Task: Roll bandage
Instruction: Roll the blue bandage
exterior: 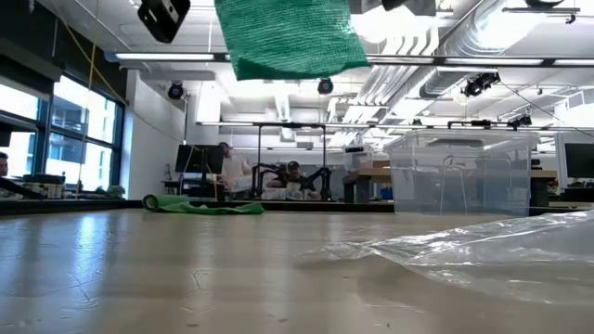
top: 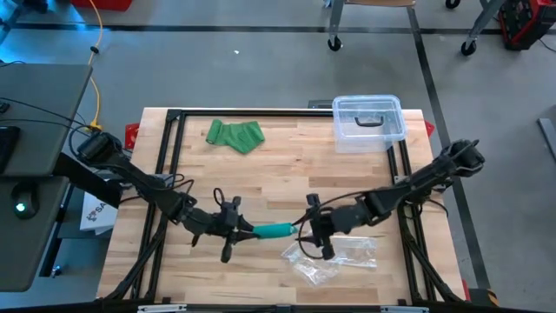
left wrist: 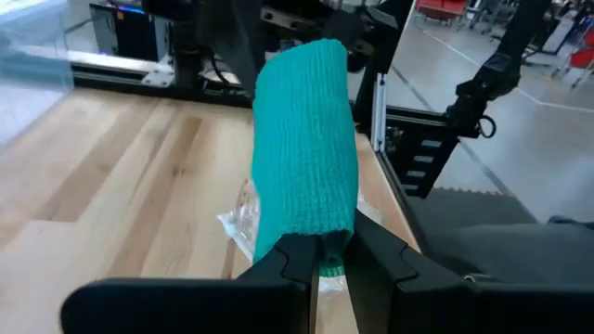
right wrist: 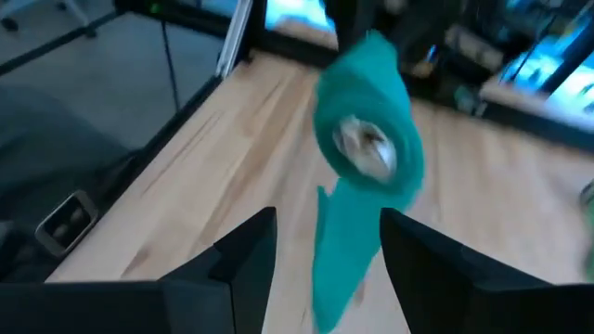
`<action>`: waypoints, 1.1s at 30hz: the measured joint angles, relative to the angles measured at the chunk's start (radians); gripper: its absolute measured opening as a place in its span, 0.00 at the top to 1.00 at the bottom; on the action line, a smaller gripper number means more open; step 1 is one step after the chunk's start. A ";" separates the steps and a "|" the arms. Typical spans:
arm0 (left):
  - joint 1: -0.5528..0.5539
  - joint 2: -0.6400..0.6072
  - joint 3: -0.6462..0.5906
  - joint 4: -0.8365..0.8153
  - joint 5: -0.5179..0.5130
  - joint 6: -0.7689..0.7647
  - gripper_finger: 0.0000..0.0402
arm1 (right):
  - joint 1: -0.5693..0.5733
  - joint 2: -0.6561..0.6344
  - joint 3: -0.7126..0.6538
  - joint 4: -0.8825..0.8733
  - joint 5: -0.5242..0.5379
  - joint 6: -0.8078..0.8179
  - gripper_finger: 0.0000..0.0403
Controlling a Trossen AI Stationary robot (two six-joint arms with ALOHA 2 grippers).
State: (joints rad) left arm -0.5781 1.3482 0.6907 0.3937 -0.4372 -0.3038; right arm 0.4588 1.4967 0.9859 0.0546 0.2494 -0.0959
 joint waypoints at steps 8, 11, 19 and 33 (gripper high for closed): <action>-0.001 -0.012 0.000 -0.006 -0.005 0.010 0.92 | 0.015 0.036 0.000 0.156 0.148 -0.034 0.54; 0.000 -0.012 0.000 -0.011 -0.006 0.009 0.92 | 0.013 0.034 0.000 0.136 0.206 -0.015 0.54; -0.001 -0.012 0.000 -0.069 -0.053 0.003 0.92 | 0.013 0.033 0.000 0.137 0.115 0.082 0.54; -0.003 -0.012 0.000 -0.115 -0.162 0.045 0.92 | -0.112 0.031 0.000 0.107 -0.053 0.388 0.54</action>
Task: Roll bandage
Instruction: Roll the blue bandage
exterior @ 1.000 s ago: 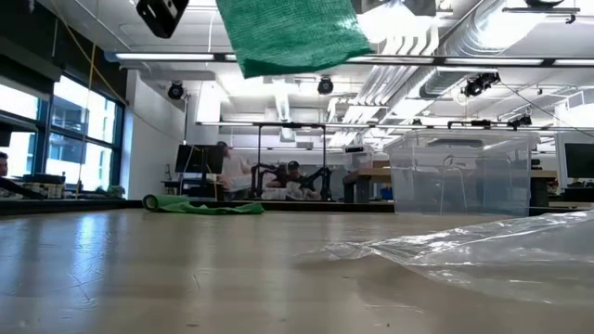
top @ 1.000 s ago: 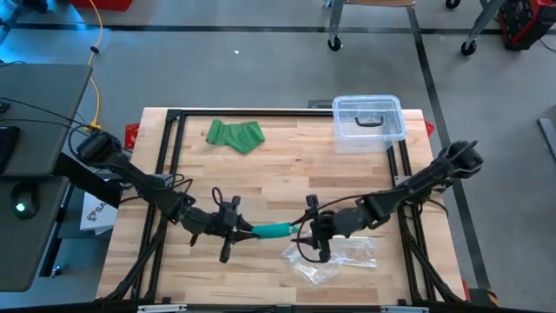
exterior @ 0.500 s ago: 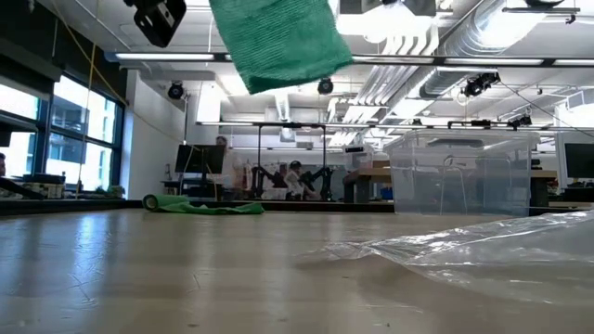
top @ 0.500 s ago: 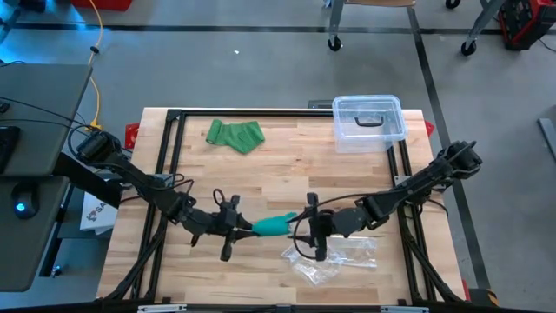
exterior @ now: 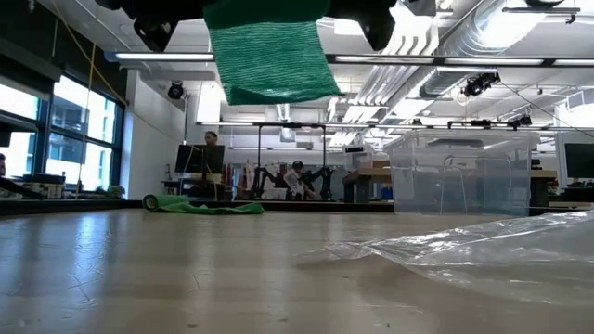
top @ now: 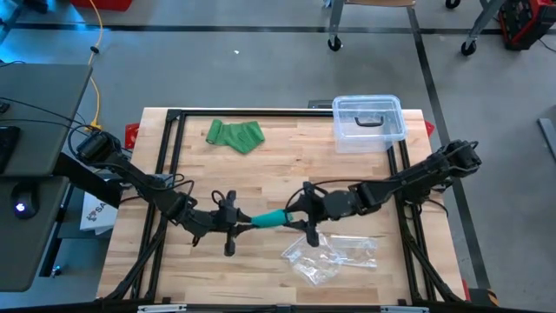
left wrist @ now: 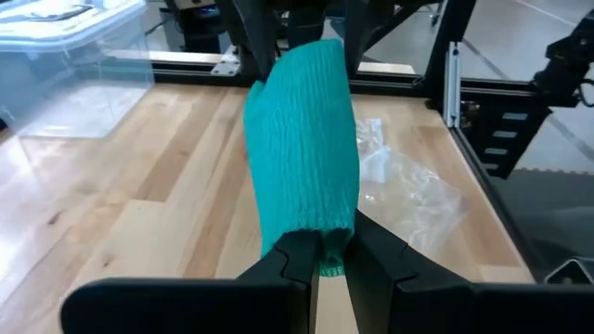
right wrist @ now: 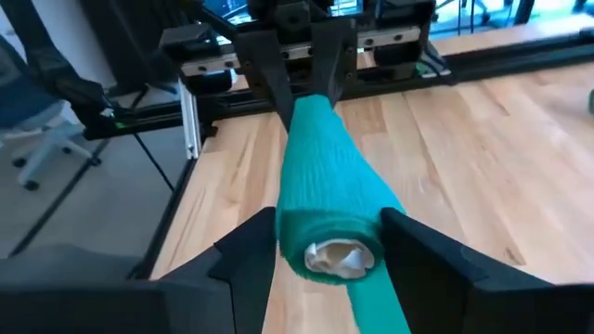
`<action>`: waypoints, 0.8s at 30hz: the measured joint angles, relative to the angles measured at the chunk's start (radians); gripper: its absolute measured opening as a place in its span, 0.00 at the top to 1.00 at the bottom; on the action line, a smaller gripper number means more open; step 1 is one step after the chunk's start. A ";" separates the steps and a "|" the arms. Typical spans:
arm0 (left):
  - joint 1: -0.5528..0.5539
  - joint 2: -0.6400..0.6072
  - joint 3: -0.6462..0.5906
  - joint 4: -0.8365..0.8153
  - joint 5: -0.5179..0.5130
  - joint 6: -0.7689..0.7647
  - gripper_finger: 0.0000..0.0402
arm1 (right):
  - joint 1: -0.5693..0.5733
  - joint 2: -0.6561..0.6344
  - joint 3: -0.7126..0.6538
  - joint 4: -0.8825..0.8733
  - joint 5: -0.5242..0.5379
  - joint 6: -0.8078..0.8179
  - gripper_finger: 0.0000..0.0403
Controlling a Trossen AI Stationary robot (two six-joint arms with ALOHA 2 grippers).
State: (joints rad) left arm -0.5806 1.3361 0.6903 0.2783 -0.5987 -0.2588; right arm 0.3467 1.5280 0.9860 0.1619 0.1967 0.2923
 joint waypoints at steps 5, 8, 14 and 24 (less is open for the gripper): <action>-0.006 0.000 0.000 -0.003 -0.035 0.010 0.92 | -0.014 0.000 0.000 0.002 -0.015 0.014 0.61; -0.011 0.000 0.000 -0.002 -0.041 0.018 0.92 | -0.014 0.000 0.000 0.002 -0.015 0.002 0.72; -0.012 0.000 -0.001 0.006 -0.036 0.012 0.88 | -0.011 0.000 0.000 0.011 -0.018 -0.053 0.95; -0.040 -0.077 0.000 -0.221 -0.011 -0.128 0.59 | -0.010 0.000 0.000 0.016 -0.005 -0.101 0.93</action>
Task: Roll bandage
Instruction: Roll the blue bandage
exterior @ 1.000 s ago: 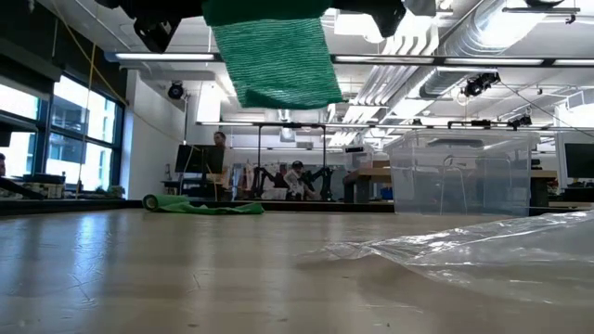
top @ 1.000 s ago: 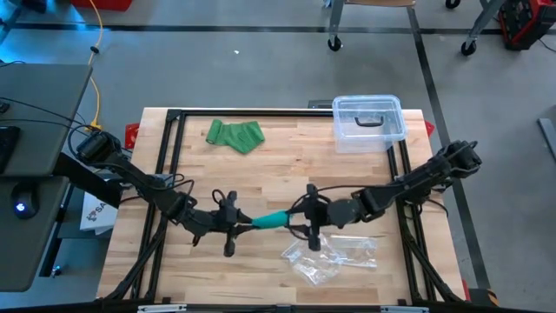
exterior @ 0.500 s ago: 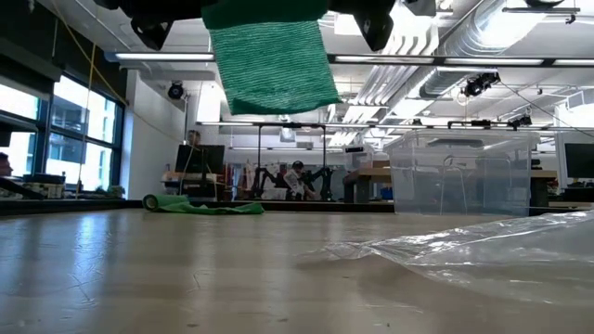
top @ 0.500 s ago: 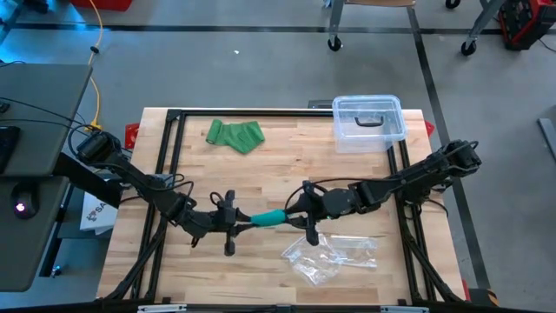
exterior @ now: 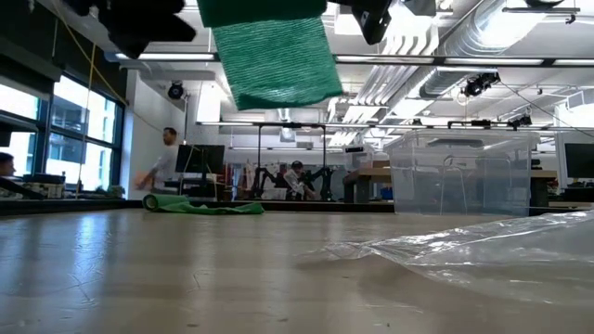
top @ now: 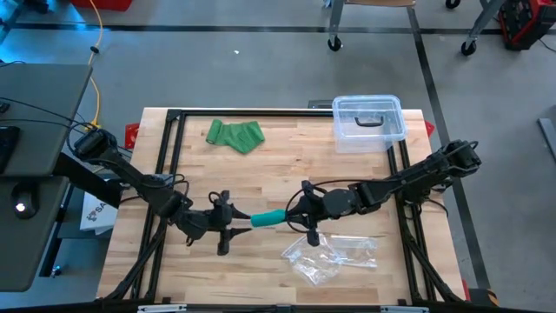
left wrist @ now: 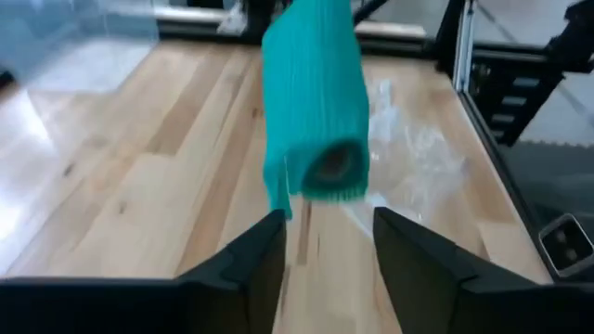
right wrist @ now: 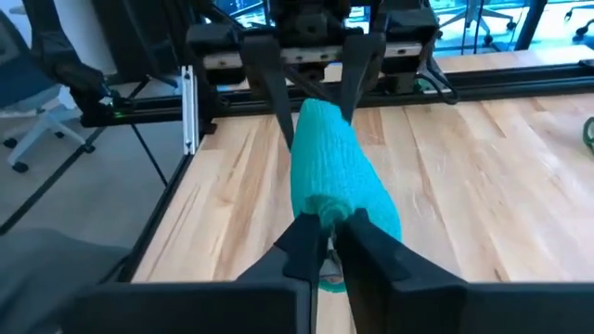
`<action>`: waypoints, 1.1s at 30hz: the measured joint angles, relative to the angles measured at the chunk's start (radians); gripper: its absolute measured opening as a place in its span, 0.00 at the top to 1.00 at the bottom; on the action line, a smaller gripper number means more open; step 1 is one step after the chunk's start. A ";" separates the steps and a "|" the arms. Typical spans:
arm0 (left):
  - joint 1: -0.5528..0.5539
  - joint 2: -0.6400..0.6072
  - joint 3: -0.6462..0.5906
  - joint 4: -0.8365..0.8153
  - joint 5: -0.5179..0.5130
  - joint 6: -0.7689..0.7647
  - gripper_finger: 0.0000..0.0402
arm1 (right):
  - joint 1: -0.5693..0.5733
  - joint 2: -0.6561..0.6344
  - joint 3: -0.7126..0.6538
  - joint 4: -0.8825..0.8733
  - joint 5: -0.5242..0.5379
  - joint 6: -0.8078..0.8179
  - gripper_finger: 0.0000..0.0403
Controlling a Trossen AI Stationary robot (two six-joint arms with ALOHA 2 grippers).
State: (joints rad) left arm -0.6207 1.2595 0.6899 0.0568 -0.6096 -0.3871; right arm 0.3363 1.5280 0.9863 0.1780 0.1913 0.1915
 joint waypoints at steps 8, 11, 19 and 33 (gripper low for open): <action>-0.056 0.011 0.000 -0.020 -0.176 0.074 0.58 | 0.000 -0.037 0.000 0.013 -0.016 -0.035 0.96; -0.052 0.053 0.000 0.121 -0.202 0.179 0.58 | 0.000 -0.050 0.000 0.027 -0.021 -0.035 0.95; 0.025 0.202 0.000 0.486 -0.162 0.339 0.58 | 0.000 -0.063 0.000 0.045 -0.042 -0.040 0.95; 0.071 0.314 -0.001 0.638 -0.099 0.381 0.94 | 0.042 -0.079 0.001 0.050 -0.024 -0.067 0.95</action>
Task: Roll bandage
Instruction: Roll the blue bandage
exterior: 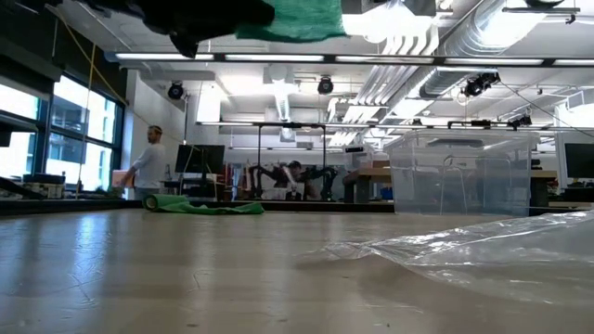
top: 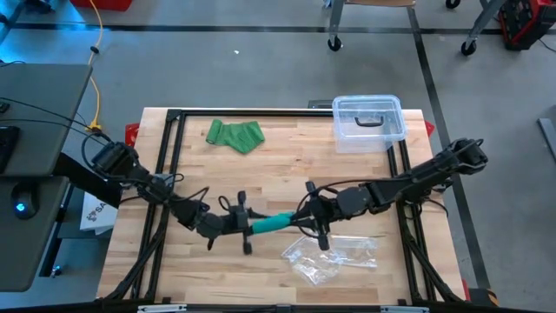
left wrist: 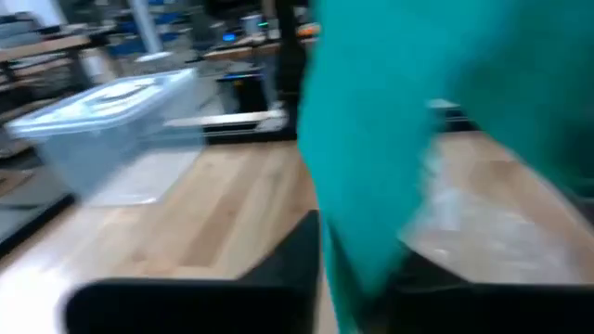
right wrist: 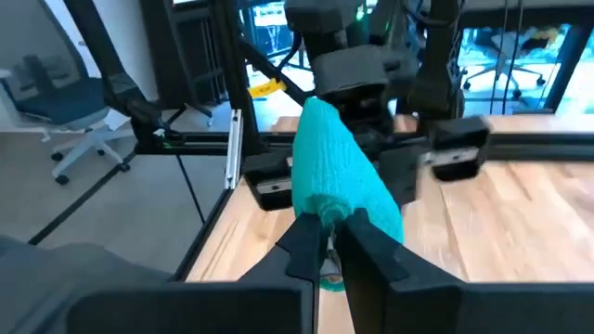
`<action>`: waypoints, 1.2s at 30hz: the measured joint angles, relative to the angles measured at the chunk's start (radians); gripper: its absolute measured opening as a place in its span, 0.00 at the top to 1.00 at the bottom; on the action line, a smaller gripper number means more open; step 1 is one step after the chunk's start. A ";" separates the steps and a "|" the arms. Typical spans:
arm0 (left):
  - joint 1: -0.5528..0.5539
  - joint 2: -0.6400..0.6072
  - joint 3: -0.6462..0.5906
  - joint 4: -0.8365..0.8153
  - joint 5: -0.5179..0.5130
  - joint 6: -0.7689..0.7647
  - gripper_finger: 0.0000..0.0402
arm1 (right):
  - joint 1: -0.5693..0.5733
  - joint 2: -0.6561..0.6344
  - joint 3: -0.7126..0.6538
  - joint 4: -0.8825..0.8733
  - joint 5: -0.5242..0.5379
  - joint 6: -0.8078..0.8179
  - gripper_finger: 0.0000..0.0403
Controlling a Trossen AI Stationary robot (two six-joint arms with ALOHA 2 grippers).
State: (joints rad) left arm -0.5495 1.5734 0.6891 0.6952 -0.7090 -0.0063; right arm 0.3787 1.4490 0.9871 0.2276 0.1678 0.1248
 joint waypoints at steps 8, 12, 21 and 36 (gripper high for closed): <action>-0.045 -0.009 0.000 -0.046 0.034 -0.126 0.99 | 0.034 -0.004 0.000 -0.047 0.155 -0.098 0.95; -0.048 -0.009 0.000 -0.037 0.113 -0.190 1.00 | 0.045 -0.004 0.000 -0.069 0.192 -0.158 0.95; -0.046 -0.021 0.000 0.063 0.213 -0.178 1.00 | 0.110 0.021 0.000 -0.054 0.322 -0.425 0.95; -0.068 -0.114 0.000 0.131 0.348 -0.158 1.00 | 0.238 0.127 0.000 0.099 0.582 -0.897 0.95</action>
State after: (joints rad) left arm -0.6170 1.4590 0.6895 0.8265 -0.3611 -0.1646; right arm 0.6167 1.5761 0.9871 0.3264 0.7503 -0.7718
